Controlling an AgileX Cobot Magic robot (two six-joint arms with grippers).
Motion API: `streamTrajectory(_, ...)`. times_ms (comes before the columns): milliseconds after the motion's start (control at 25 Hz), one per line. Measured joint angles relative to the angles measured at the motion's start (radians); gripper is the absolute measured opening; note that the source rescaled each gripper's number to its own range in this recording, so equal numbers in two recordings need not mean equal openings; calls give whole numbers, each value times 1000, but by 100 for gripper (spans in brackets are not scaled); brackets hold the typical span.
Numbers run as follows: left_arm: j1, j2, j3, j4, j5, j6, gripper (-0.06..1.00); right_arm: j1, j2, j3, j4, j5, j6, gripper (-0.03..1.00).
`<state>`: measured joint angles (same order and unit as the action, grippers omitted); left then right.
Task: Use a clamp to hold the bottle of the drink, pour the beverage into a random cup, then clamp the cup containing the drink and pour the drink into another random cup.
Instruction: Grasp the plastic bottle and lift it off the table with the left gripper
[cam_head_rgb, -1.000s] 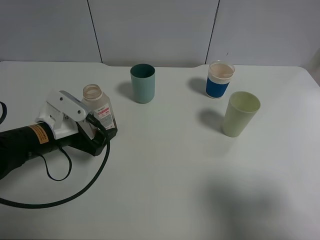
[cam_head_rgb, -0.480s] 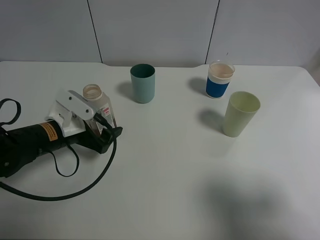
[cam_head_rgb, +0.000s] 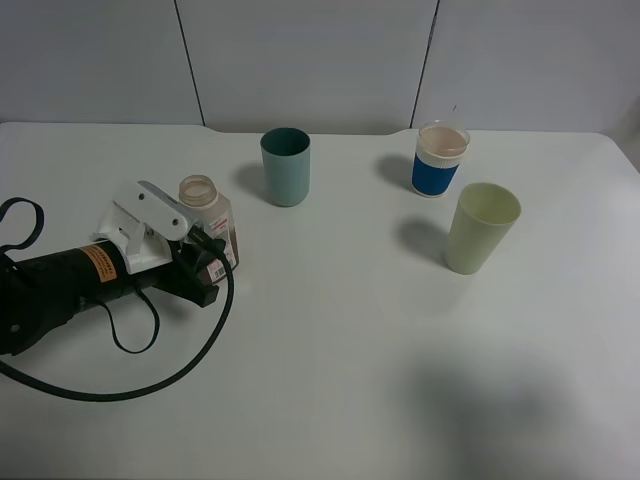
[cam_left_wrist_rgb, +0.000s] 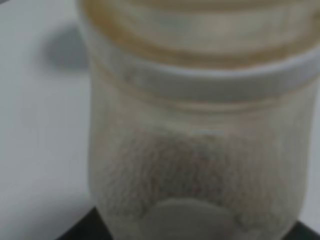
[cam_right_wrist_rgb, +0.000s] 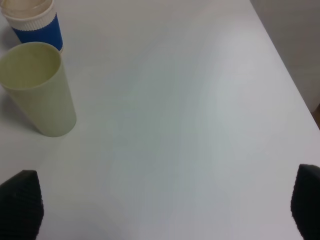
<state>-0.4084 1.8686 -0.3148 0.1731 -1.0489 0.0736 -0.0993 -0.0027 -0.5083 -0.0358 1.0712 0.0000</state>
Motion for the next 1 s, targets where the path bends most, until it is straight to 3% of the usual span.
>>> streamTrajectory(280,0,0,0,-9,0,-3,6,0,0,0,0,0,0,99)
streamTrajectory(440,-1,-4,0,-100,6,-3,6,0,0,0,0,0,0,99)
streamTrajectory(520,-1,-33,0,-218,33,-3,6,0,0,0,0,0,0,99)
streamTrajectory(560,-1,-33,0,-218,33,-3,6,0,0,0,0,0,0,99)
streamTrajectory(680,-1,-93,-5,-336,69,-3,6,0,0,0,0,0,0,99)
streamTrajectory(760,-10,-148,-24,-459,118,16,6,0,0,0,0,0,0,99)
streamTrajectory(800,-10,-148,-24,-459,118,16,6,0,0,0,0,0,0,99)
streamTrajectory(880,-36,-175,-39,-570,143,64,6,0,0,0,0,0,0,99)
streamTrajectory(920,-80,-196,-65,-733,168,170,6,0,0,0,0,0,0,99)
streamTrajectory(1000,-122,-203,-98,-888,187,286,6,0,0,0,0,0,0,99)
